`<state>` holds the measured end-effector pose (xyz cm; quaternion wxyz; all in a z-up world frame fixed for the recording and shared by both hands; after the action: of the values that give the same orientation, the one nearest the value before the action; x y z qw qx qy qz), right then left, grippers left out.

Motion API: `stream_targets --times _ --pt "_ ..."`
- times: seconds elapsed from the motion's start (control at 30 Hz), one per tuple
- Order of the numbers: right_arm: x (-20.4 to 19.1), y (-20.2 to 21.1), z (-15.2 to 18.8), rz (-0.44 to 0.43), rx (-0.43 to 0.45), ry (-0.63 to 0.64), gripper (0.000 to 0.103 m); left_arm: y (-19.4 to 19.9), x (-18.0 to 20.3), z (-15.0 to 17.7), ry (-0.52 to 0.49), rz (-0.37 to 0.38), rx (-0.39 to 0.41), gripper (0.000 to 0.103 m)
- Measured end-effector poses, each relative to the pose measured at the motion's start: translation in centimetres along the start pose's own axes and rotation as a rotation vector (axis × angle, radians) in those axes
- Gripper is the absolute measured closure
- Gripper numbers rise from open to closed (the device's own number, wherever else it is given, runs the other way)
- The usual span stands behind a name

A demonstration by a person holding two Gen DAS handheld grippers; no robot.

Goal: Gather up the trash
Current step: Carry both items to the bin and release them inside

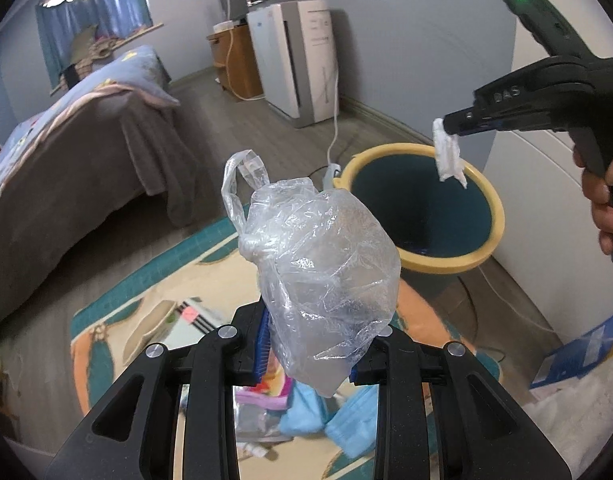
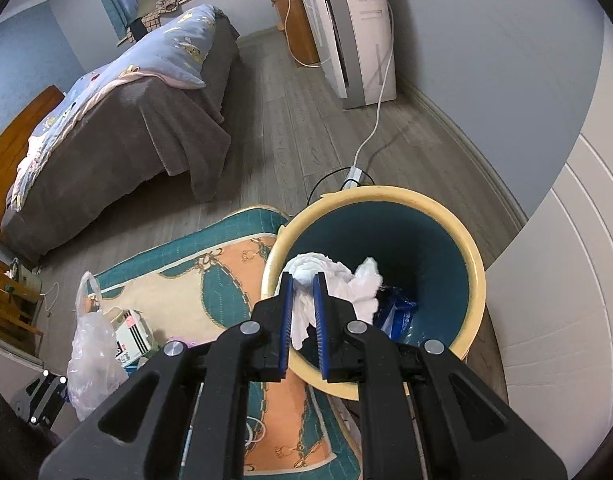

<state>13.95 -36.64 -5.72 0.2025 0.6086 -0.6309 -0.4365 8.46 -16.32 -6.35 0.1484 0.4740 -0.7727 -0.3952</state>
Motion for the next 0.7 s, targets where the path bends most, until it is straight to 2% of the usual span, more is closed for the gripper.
stream_targets --times 0.23,0.7 --pt "0.8 -1.3 0.2 0.011 -0.015 0.006 0.093 -1.1 1.8 -0.9 -0.032 0.007 -0.01 0.073" --pt "4.3 -3.7 -0.6 0.066 -0.042 -0.06 0.093 -5.1 4.1 -4.0 -0.031 0.096 -0.024 0.073"
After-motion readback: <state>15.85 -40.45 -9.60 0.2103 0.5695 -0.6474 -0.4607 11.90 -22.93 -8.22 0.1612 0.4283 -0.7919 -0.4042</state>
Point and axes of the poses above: each gripper's, at about its wrist camera, not at the fingertips, and y roughly against the way its jaws point, x to its right, z to its underside, the point moved 3 cm from there along -y, roughly the way its jaws point, and after that the axes turned 1 degree about -z, right-handed, at the moved point
